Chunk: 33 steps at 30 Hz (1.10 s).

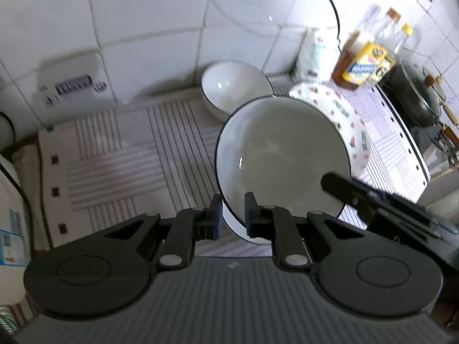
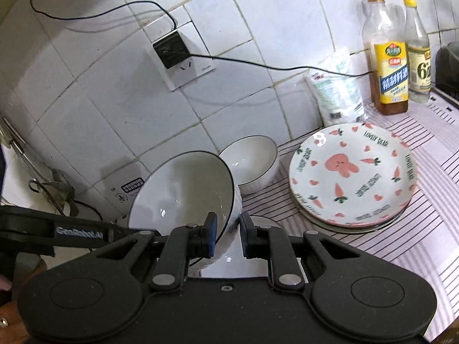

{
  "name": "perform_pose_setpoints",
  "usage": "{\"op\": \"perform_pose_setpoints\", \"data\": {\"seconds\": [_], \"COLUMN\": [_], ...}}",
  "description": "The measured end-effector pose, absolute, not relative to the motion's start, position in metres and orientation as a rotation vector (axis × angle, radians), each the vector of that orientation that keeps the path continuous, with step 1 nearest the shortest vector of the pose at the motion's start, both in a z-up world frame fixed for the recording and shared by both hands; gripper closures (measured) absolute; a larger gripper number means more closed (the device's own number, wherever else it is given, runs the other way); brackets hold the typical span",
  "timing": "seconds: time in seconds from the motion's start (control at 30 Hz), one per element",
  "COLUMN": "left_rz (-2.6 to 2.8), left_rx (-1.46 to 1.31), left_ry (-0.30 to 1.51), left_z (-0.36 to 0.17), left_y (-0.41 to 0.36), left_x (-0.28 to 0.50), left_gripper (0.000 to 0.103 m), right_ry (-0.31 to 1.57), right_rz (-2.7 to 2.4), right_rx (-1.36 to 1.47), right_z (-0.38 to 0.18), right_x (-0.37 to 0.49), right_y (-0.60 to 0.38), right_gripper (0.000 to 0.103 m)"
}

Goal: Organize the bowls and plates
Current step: 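Open both tools and lift them off the two stacked bowls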

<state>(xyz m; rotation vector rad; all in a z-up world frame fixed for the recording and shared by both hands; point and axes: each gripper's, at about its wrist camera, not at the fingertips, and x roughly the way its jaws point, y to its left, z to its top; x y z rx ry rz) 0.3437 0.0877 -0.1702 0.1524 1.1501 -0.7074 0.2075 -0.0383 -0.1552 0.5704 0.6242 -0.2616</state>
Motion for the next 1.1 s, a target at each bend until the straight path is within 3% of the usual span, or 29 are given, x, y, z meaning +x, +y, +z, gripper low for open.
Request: {"op": "perform_pose_setpoints", "data": {"seconds": [0.43,1.1], "left_rz": [-0.657,-0.578], "left_rx": [0.219,0.312], "left_ry": [1.286,1.385], "left_z": [-0.207,-0.23], "left_y": [0.06,0.036], "left_x": [0.34,0.348], "left_gripper": [0.088,0.087], "right_ry": [0.695,0.835], "right_rz": [-0.259,-0.181], "right_rx": [0.538,0.232], "right_z": [-0.177,-0.2], "right_x": [0.205,0.233], "right_y": [-0.056,-0.048], "right_gripper": [0.083,0.084]}}
